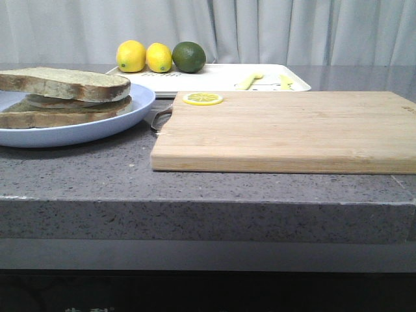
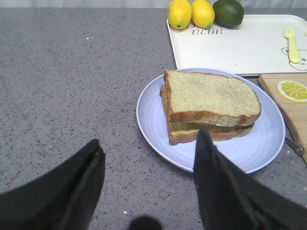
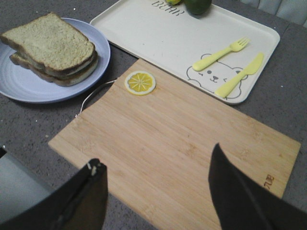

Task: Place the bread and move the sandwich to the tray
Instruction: 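Release the bread slice and withdraw the right gripper, then grasp the rim of the blue plate with the left gripper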

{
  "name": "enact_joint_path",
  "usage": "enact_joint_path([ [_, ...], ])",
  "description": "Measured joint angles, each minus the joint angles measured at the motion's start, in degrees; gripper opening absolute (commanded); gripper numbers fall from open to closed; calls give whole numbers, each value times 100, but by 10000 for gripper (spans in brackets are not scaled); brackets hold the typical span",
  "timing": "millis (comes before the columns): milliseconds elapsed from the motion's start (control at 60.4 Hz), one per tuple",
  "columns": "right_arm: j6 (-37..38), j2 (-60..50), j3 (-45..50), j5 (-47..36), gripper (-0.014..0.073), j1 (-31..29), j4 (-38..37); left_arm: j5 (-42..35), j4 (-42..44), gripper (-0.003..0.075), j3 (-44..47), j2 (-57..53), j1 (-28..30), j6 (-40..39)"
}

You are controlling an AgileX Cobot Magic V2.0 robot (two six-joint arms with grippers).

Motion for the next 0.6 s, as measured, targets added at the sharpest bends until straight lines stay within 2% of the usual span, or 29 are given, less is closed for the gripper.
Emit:
enact_joint_path([
  [331, 18, -1738, 1744, -762, 476, 0, -27, 0, 0, 399, 127, 15, 0, 0],
  [596, 25, -1964, 2021, -906, 476, 0, -27, 528, 289, 399, -247, 945, 0, 0],
])
